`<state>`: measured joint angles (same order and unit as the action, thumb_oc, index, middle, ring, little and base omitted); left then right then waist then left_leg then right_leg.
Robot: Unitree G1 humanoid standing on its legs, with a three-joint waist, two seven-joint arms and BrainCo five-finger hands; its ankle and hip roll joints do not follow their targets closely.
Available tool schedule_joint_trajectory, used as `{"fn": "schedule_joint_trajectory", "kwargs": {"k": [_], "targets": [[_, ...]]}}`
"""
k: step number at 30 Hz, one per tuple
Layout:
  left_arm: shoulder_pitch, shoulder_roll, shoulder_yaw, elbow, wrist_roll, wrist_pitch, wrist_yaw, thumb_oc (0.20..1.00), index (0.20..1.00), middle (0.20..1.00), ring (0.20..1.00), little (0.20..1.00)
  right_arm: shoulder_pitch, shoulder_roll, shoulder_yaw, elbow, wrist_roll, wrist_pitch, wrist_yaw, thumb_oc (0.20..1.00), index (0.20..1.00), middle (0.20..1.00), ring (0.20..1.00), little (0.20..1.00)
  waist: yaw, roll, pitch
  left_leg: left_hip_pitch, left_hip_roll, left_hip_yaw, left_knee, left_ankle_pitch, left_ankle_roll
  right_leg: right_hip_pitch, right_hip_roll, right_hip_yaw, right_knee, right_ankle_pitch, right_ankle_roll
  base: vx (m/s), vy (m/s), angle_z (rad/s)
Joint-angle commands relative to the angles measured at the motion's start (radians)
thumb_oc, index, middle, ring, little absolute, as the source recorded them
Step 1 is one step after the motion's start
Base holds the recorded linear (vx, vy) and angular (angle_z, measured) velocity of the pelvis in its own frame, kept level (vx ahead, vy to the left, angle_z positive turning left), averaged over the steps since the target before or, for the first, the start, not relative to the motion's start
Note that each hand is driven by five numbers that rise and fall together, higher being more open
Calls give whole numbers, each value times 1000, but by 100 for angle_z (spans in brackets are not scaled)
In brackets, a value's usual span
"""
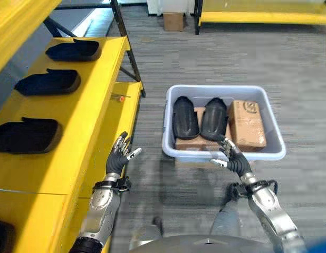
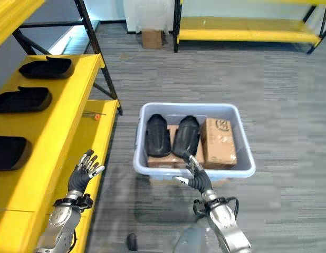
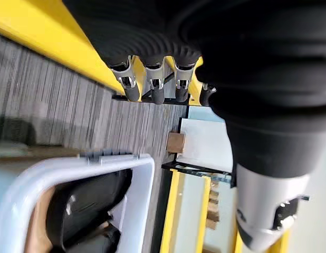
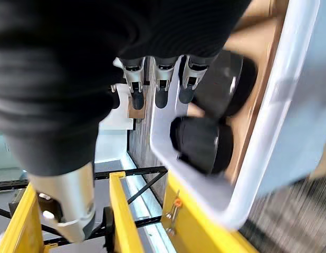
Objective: Move parts from the plastic box to the shelf.
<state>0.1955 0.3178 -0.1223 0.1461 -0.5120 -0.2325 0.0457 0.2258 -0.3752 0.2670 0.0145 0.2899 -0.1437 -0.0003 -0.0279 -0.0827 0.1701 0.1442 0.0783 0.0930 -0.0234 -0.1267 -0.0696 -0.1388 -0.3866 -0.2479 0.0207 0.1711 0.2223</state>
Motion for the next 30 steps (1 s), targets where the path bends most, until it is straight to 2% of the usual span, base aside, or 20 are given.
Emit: {"fn": "schedule_joint_trajectory", "kwargs": {"k": [1, 2, 3, 10, 11, 12, 13, 14, 15, 16, 17, 18, 19, 22, 26, 28, 30], "targets": [[5, 43, 22, -95, 28, -43, -9, 1000, 1000, 1000, 1000, 1000, -37, -6, -37, -92, 3, -47, 13, 1000, 1000, 1000, 1000, 1000, -5, 1, -15, -43, -50, 10, 37, -1, 29, 4, 28, 0, -22, 116, 22, 190, -207, 41], [4, 40, 23, -94, 27, -43, -8, 1000, 1000, 1000, 1000, 1000, -36, -15, -40, -94, 6, -48, 16, 1000, 1000, 1000, 1000, 1000, -6, 4, -20, -40, -33, 4, 39, -2, 20, 11, 40, -5, -9, 93, 16, 316, -411, 2], [2, 35, 18, -96, 15, -43, -16, 1000, 1000, 1000, 1000, 1000, -33, -33, -52, -91, 22, -52, 16, 1000, 1000, 1000, 1000, 1000, -16, 13, -29, -42, 17, -7, 37, 14, -5, 32, 74, -24, -1, 28, -9, 228, -344, 7], [-2, 29, -4, -109, -12, -44, -32, 1000, 1000, 1000, 1000, 1000, -29, -71, -74, -91, 45, -64, 12, 1000, 1000, 1000, 1000, 1000, -25, 47, -41, -56, 91, -15, 54, 76, -44, 36, 154, -30, 22, -78, -62, 114, -180, 12], [0, 25, -2, -106, -18, -44, -30, 1000, 1000, 1000, 1000, 1000, -36, -78, -76, -82, 50, -69, 9, 1000, 1000, 1000, 1000, 1000, -17, 49, -26, -106, 109, -31, 169, 130, -64, 44, 184, -21, 38, -116, -96, 91, -324, 12], [4, 26, 6, -115, -25, -44, -25, 1000, 1000, 1000, 1000, 1000, -47, -82, -68, -77, 57, -72, 2, 1000, 1000, 1000, 1000, 1000, 9, 36, 10, -204, 101, -83, 373, 200, -76, 67, 202, -17, 42, -137, -129, 3, -297, 37], [1, 29, 9, -117, -28, -46, -22, 1000, 1000, 1000, 1000, 1000, -56, -89, -66, -79, 58, -74, 3, 1000, 1000, 1000, 1000, 1000, 26, 15, 33, -265, 52, -137, 487, 211, -76, 71, 194, -13, 43, -137, -138, -11, -188, 20], [2, 34, 10, -125, -32, -41, -20, 1000, 1000, 1000, 1000, 1000, -48, -96, -75, -83, 52, -77, -7, 1000, 1000, 1000, 1000, 1000, 30, 4, 50, -325, 104, -105, 425, 203, -55, 91, 186, -30, 37, -155, -129, 175, 53, 2], [16, 31, 10, -135, -40, -36, -28, 1000, 1000, 1000, 1000, 1000, -33, -96, -91, -84, 48, -75, -17, 1000, 1000, 1000, 1000, 1000, 30, 8, 38, -301, 193, -53, 209, 213, -48, 114, 177, -34, 26, -167, -102, 282, 208, 22], [17, 32, 7, -130, -35, -36, -23, 1000, 1000, 1000, 1000, 1000, -31, -94, -94, -77, 43, -77, -25, 1000, 1000, 1000, 1000, 1000, 36, 20, 33, -301, 225, -32, 87, 268, -60, 122, 172, -32, 27, -180, -90, 384, 424, 34], [13, 31, 3, -125, -25, -36, -10, 1000, 1000, 1000, 1000, 1000, -31, -97, -109, -73, 29, -74, -39, 1000, 1000, 1000, 1000, 1000, 48, 38, 28, -323, 247, -61, -3, 328, -90, 137, 155, -17, 32, -186, -71, 320, 399, 24], [6, 28, 0, -114, -12, -36, -4, 1000, 1000, 1000, 1000, 1000, -27, -93, -116, -61, 23, -73, -43, 1000, 1000, 1000, 1000, 1000, 50, 51, 20, -320, 247, -59, -13, 348, -102, 154, 139, -13, 43, -191, -60, 387, 510, -38], [2, 23, 4, -108, -48, -37, -18, 1000, 1000, 1000, 1000, 1000, -35, -67, -111, -63, 22, -65, -30, 1000, 1000, 1000, 1000, 1000, 52, 57, -1, -295, 221, -63, 63, 260, -85, 162, 98, 6, 74, -181, -40, 305, 411, -50], [-24, 59, 6, -139, -41, -43, -20, 1000, 1000, 1000, 1000, 1000, -49, -33, -118, -63, 36, -64, -38, 1000, 1000, 1000, 1000, 1000, 48, 31, -20, -287, 165, -16, 114, 191, -60, 165, 44, 41, 62, -110, -13, 183, 277, -78], [-25, 79, 13, -130, -27, -43, -12, 1000, 1000, 1000, 1000, 1000, -52, -15, -105, -52, 38, -53, -37, 1000, 1000, 1000, 1000, 1000, 50, 4, -38, -271, 131, 39, 143, 149, -41, 176, 4, 52, 22, -64, 6, 109, 152, -53], [-20, 86, 21, -126, -16, -37, -8, 1000, 1000, 1000, 1000, 1000, -53, -12, -105, -53, 38, -48, -34, 1000, 1000, 1000, 1000, 1000, 47, -10, -44, -256, 124, 65, 138, 136, -34, 167, -7, 57, 6, -37, 19, 80, 77, -10], [-16, 86, 20, -120, -14, -36, -9, 1000, 1000, 1000, 1000, 1000, -56, -18, -105, -52, 34, -46, -32, 1000, 1000, 1000, 1000, 1000, 45, -20, -44, -254, 130, 75, 147, 133, -36, 165, -4, 53, -1, -41, 18, 67, 18, -4]]}}
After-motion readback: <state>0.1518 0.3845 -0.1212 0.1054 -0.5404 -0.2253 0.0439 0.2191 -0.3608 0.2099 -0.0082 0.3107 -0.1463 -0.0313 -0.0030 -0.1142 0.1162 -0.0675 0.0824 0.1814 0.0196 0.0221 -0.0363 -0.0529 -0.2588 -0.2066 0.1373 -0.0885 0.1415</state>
